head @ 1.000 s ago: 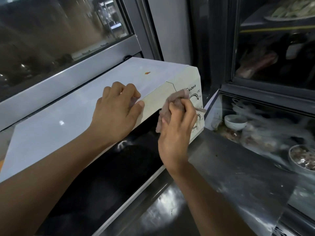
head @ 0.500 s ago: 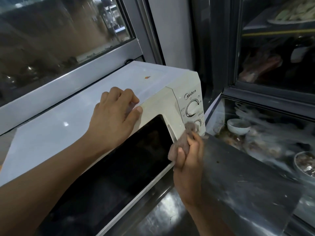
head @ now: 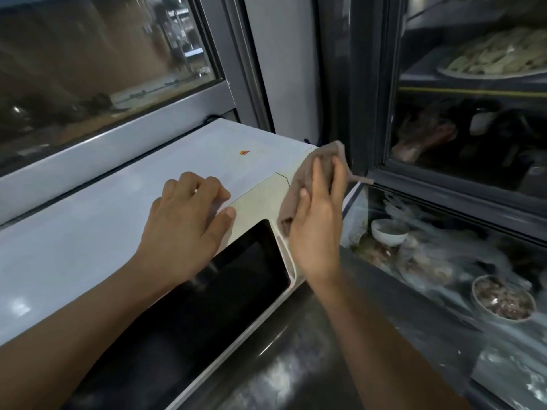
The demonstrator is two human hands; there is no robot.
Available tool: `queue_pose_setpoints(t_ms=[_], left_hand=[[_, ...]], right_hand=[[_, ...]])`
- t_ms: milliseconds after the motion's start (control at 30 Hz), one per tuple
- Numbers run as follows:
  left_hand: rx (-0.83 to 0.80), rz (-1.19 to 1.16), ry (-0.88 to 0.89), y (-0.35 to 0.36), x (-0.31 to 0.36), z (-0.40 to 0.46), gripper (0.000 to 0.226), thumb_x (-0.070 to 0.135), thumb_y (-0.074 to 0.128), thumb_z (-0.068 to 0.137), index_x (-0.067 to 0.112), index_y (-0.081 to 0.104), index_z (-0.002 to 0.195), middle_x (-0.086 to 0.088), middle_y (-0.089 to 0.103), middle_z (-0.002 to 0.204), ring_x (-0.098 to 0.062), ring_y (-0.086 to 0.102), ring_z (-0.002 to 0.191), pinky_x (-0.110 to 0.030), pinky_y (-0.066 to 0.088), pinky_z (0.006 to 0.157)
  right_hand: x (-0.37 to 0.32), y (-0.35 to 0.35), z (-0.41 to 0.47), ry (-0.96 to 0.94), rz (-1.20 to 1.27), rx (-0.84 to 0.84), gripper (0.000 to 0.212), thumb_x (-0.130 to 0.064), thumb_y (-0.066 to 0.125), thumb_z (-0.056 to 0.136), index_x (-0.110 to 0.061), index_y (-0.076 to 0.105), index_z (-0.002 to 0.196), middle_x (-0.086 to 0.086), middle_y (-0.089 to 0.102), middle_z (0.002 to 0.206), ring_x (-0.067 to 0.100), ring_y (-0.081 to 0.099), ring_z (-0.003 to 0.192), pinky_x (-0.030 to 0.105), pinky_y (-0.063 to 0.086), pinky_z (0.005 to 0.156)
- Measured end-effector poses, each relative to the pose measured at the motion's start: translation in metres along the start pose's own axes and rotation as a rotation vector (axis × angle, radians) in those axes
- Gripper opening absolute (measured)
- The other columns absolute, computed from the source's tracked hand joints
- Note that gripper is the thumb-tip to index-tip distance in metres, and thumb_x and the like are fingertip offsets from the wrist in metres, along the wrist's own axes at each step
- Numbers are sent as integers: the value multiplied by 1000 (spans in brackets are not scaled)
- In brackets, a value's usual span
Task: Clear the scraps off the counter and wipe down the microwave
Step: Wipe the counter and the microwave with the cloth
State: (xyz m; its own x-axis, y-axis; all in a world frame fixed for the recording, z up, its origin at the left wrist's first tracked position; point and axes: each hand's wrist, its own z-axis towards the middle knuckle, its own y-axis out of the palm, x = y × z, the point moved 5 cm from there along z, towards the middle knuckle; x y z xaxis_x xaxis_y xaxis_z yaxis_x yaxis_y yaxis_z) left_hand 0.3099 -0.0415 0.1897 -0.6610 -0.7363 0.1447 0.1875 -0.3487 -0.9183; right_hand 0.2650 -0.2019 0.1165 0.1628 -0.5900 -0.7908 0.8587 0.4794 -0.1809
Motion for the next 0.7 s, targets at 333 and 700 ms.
queue_pose_setpoints(t_ms=[333, 700], left_hand=[[2, -18, -11, -1, 2, 0, 40, 42, 38, 83, 17, 57, 108, -2, 49, 109, -22, 41, 100, -45, 44, 81], [20, -34, -2, -1, 0, 0, 54, 55, 29, 78, 20, 56, 108, 3, 47, 105, -18, 40, 100, -40, 42, 82]], right_hand=[[53, -6, 21, 232, 174, -209, 55, -16, 40, 98, -21, 19, 149, 2, 25, 150, 13, 30, 136, 17, 21, 109], [75, -5, 36, 267, 167, -337, 38, -16, 34, 100, -23, 32, 137, 2, 46, 131, 11, 47, 116, 23, 36, 91]])
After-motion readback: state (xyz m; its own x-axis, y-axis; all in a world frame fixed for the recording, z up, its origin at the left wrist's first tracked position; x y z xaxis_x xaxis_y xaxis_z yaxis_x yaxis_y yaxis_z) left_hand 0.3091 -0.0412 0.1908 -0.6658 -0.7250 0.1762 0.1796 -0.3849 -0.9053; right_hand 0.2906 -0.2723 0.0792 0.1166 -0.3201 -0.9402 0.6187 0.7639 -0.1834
